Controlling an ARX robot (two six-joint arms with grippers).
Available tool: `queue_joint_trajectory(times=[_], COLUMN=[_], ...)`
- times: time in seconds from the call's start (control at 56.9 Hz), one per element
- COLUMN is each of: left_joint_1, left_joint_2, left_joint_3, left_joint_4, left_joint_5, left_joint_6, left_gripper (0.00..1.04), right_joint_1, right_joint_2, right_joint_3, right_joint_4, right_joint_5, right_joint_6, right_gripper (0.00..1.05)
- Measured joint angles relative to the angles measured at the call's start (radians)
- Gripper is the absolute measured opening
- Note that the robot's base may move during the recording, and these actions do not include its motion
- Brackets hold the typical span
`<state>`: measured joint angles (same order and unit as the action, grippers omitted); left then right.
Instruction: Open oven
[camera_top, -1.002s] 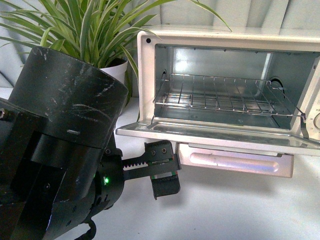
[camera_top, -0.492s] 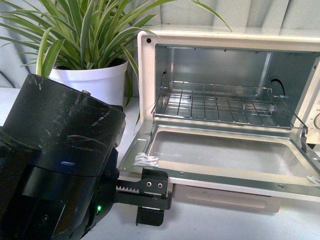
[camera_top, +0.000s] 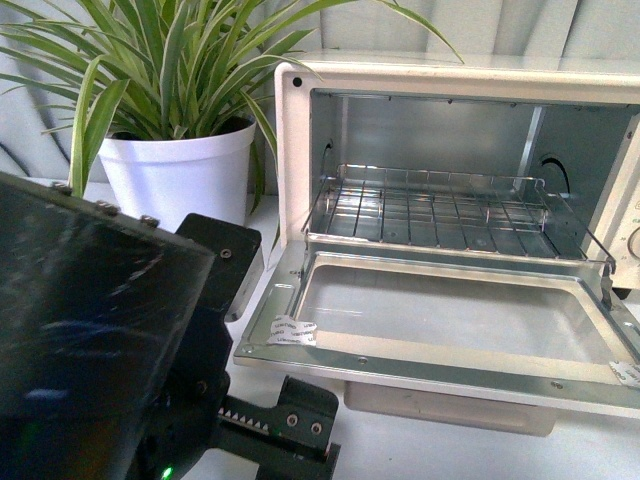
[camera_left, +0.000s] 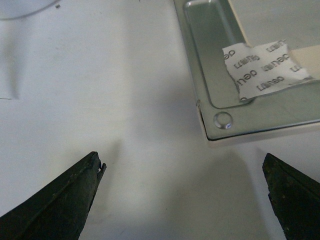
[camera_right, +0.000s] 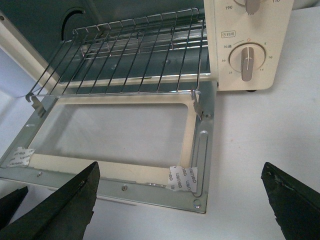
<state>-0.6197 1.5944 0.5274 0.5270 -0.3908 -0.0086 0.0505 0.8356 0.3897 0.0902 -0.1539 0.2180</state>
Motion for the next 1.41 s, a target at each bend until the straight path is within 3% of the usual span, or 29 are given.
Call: queue_joint_trajectory(times=[0.211, 0.351, 0.545, 0.65, 0.756, 0.931, 0.967, 1.019, 1.09, 1.301, 1.406], left_joint_1=[-0.011, -0.006, -0.017, -0.014, 0.048, 0.061, 0.061, 0.066, 0.113, 0.277, 0.364], left_joint_2=[-0.209, -0.458, -0.789, -0.951, -1.094, -1.118, -1.118, -1.129, -1.172, -1.315, -1.410], left_joint_3=[-0.119, -0.244, -0.332, -0.396, -0.453, -0.459, -0.459, -0.459, -0.468, -0.490, -0.515], left_joint_4=[0.008, 0.111, 0.032, -0.010, -0.116, -0.122, -0.122, -0.129, -0.175, -0.289, -0.345], left_joint_5=[0.013, 0.018, -0.048, -0.082, -0.077, -0.075, -0.077, -0.116, -0.092, 0.063, 0.144], left_joint_6=[0.034, 0.032, 0.043, 0.052, 0.033, 0.023, 0.023, 0.021, 0.018, 0.011, 0.007], left_gripper=[0.98, 0.98, 0.98, 0.98, 0.98, 0.98, 0.98, 0.91, 0.78, 0.41, 0.12], right_joint_1=[-0.024, -0.023, -0.056, -0.077, -0.090, -0.090, -0.077, -0.064, -0.057, -0.055, -0.055], right_joint_2=[-0.142, -0.360, -0.679, -0.767, -0.799, -0.810, -0.819, -0.827, -0.832, -0.832, -0.832], right_joint_3=[-0.061, -0.164, -0.264, -0.319, -0.360, -0.366, -0.375, -0.382, -0.382, -0.382, -0.382], right_joint_4=[-0.039, -0.062, -0.207, -0.173, -0.148, -0.144, -0.119, -0.101, -0.095, -0.095, -0.095], right_joint_5=[-0.014, 0.013, 0.029, 0.026, 0.025, 0.030, 0.078, 0.136, 0.148, 0.150, 0.152], right_joint_6=[-0.053, -0.123, -0.146, -0.142, -0.130, -0.124, -0.143, -0.170, -0.191, -0.209, -0.212], right_gripper=[0.95, 0.95, 0.95, 0.95, 0.95, 0.95, 0.91, 0.82, 0.70, 0.32, 0.06])
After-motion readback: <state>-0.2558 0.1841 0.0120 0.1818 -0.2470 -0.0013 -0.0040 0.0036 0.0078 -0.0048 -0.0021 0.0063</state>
